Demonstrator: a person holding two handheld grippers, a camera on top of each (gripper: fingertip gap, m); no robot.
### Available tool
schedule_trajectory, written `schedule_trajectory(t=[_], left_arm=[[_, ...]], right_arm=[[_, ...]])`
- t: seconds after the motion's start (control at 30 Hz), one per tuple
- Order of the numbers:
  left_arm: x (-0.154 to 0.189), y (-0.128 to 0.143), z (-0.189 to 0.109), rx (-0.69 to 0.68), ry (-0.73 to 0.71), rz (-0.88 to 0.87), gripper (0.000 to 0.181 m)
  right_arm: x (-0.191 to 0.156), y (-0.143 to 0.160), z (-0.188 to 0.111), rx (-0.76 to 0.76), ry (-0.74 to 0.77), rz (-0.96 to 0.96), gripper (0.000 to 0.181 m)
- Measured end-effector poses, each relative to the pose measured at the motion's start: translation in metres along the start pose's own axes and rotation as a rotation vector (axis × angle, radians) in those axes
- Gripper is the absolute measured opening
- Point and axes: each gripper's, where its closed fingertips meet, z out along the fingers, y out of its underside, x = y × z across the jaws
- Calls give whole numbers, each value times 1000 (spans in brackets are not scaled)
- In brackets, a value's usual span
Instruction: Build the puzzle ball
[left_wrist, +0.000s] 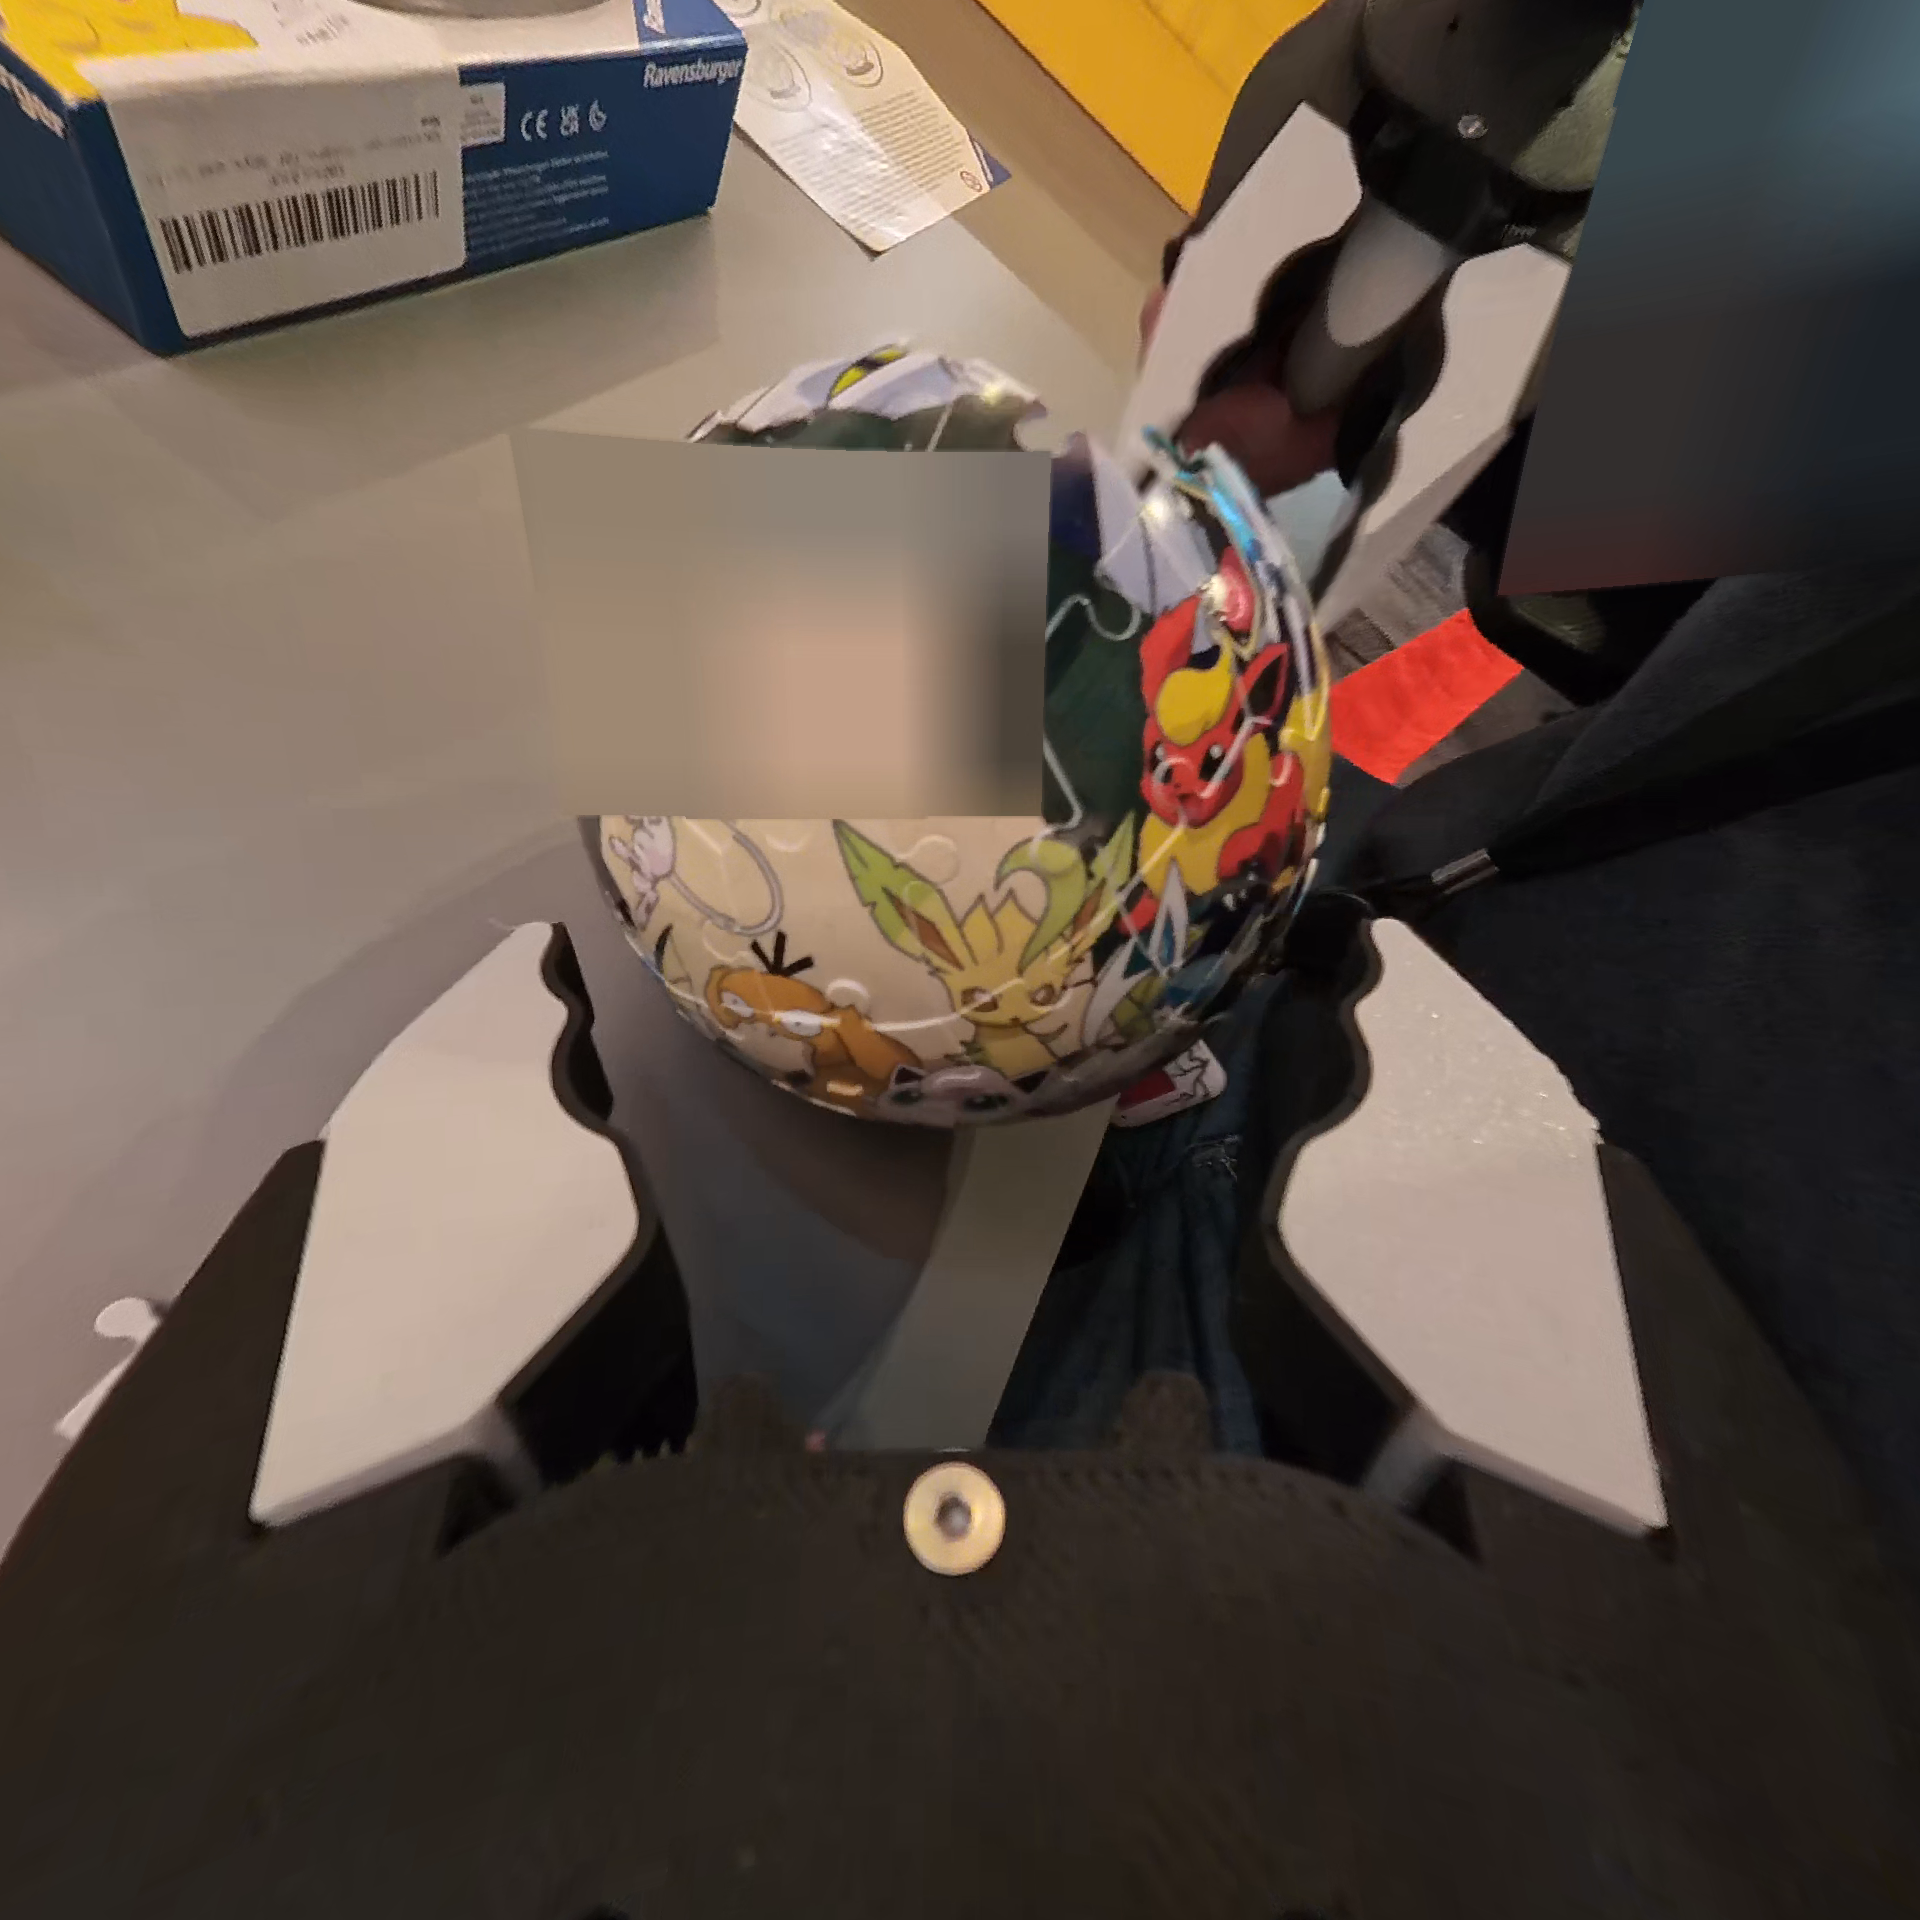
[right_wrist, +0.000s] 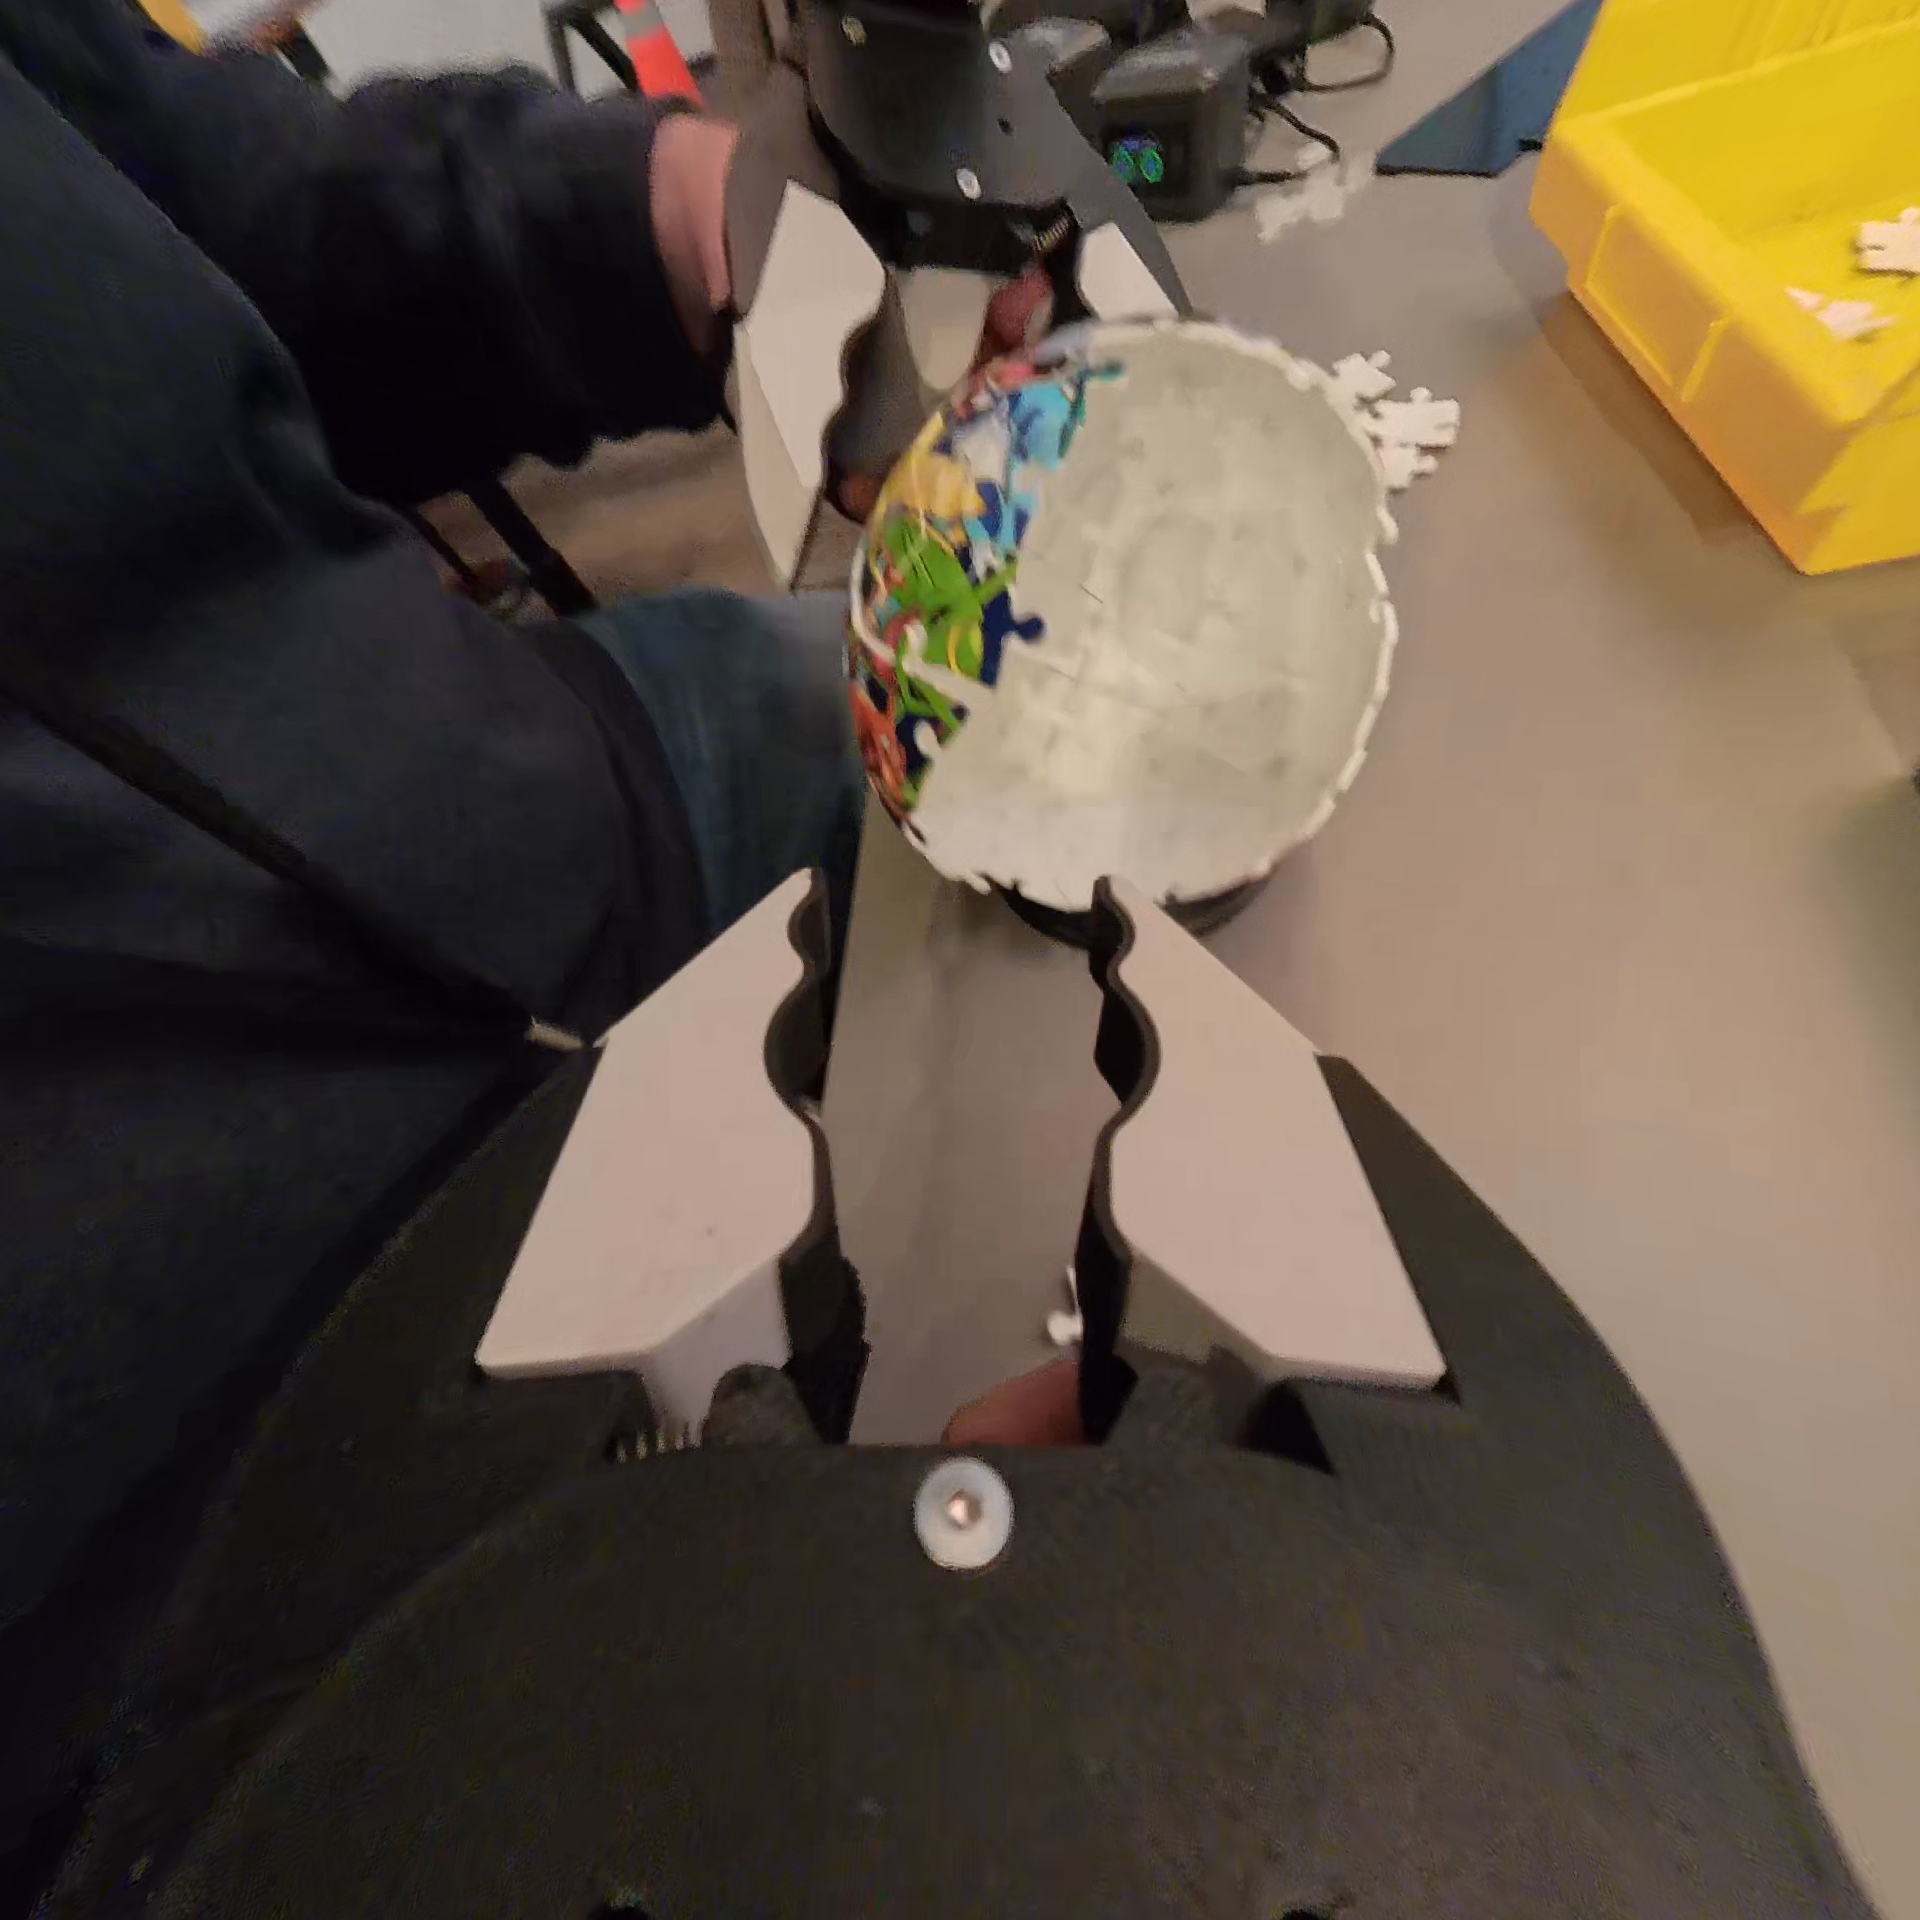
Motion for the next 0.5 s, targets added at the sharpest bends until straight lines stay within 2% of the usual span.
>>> schedule_trajectory(t=[0.07,0.27,0.5], left_arm=[[2,-2,-1,3,-17,26,132],[5,-9,2,22,-64,79,132],[6,-11,3,40,-104,104,131]], right_arm=[[-5,-11,8,32,-67,38,48],[-4,-28,28,49,-214,93,33],[-10,-36,33,78,-312,115,13]])
